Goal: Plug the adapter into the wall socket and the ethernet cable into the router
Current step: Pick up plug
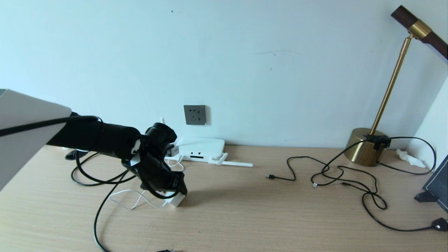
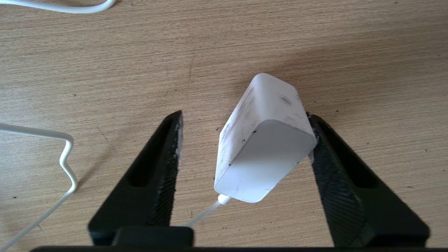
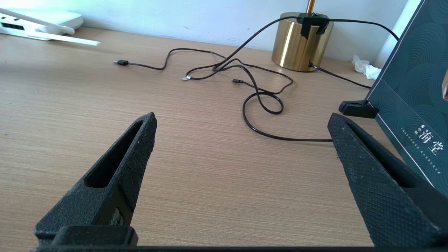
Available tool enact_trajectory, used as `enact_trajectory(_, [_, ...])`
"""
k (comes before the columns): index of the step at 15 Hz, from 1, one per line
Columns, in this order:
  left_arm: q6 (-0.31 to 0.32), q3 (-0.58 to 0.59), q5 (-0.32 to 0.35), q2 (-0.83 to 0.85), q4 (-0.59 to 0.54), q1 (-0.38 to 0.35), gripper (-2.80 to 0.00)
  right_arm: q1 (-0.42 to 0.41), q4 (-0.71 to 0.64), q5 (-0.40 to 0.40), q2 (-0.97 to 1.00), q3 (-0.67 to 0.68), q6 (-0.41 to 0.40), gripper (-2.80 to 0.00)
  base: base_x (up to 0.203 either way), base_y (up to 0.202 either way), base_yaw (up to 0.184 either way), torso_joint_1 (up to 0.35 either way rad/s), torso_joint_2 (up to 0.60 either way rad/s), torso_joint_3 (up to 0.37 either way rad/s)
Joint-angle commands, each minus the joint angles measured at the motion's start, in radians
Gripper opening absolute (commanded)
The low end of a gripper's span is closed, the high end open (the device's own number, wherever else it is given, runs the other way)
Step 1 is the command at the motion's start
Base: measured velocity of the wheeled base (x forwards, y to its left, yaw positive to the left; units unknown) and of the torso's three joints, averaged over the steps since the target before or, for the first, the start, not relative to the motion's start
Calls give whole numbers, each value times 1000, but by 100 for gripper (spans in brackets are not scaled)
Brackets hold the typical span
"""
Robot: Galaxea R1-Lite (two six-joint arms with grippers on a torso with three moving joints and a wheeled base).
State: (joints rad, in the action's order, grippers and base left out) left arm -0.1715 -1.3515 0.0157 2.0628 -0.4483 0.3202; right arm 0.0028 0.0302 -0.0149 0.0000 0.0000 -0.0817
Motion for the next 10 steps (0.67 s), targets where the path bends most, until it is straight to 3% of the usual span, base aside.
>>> enact_trajectory(1, [1,2,0,-19,-3,1,0,0,0,0,1,11,-1,0,0,0,0,0,0,0])
enact_trajectory(4, [46,16,4,-97,-2,3,0,0,0,0,2,11,-1,0,0,0,0,0,0,0])
enact_trajectory(6, [147,59,7,-180,12,9,0,0,0,0,1,11,-1,0,0,0,0,0,0,0])
enact_trajectory(7, [203,102,9,-210,41,14,0,0,0,0,1,11,-1,0,0,0,0,0,0,0])
enact_trajectory(10, [292,256,15,-211,237,36,0,0,0,0,1,9,-1,0,0,0,0,0,0,0])
